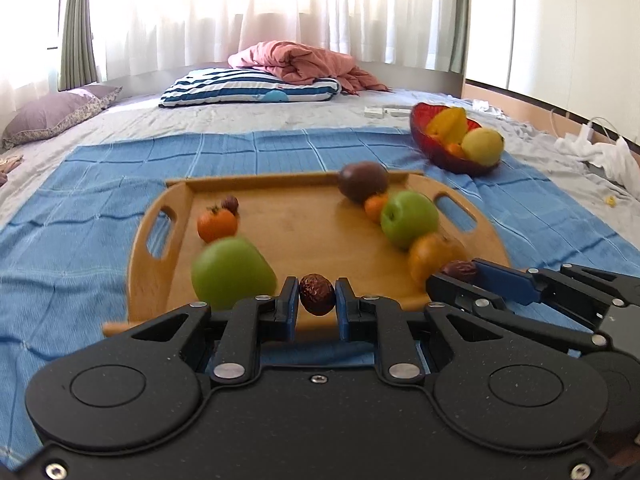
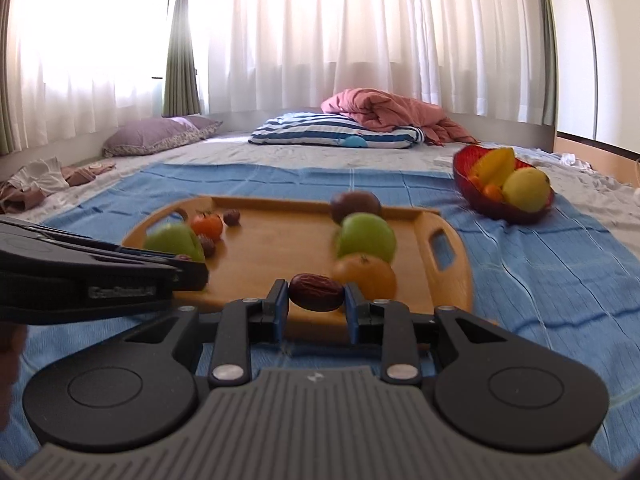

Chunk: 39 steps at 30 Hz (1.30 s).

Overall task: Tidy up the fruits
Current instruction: 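Lift both red dates and carry them over the tray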

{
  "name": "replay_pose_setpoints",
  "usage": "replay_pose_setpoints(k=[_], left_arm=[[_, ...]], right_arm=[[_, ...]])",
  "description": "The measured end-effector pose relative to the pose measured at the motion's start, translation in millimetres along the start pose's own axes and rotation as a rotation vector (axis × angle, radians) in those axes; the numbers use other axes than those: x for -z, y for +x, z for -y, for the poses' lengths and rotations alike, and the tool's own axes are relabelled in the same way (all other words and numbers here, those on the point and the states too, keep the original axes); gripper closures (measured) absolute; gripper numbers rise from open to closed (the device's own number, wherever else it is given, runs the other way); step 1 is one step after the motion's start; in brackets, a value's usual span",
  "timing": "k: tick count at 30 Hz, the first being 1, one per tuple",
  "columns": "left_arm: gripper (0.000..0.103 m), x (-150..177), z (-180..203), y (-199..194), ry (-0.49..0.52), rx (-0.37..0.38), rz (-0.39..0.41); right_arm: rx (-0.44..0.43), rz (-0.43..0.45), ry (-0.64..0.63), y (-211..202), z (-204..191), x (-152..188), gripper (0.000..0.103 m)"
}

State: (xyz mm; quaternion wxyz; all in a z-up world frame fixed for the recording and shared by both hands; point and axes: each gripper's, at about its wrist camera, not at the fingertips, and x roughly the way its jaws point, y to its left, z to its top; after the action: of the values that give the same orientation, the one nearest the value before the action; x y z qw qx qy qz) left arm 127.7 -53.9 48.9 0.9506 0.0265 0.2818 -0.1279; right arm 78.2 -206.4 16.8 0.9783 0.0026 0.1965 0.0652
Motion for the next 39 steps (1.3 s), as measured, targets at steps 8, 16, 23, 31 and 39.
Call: replay_pose_setpoints(k=[8,16,23,31,39], left_arm=[[0.084,-37.5,-25.4,30.0,-0.047,-0.005,-0.024],[0.084,-61.3,-46.5,71.5,-0.091,0.002,-0.100],[0.084,-65.2,-47.0,101.5,-0.073,0.002,-0.162],[0.084,-61.7,-46.2,128.6,-0.070,0.018,-0.232],[0.084,-58.7,-42.9,139.3,-0.049,0.007,-0.251]], right_arm=[[-0.021,0.004,-0.034,29.0,-11.6,-28.0,0.069],[-0.010,-0.034,-0.039,60.2,-13.0,-33.6,0.068],[-0.008,-0.070,-0.032,80.0,-11.3,-34.6,0.068],[-0.014,-0.108,-0.040,92.9,-12.9,-28.4,0.068],[-0.023,-0.143,-0.064,102.6,-17.1,-24.1,0.068]])
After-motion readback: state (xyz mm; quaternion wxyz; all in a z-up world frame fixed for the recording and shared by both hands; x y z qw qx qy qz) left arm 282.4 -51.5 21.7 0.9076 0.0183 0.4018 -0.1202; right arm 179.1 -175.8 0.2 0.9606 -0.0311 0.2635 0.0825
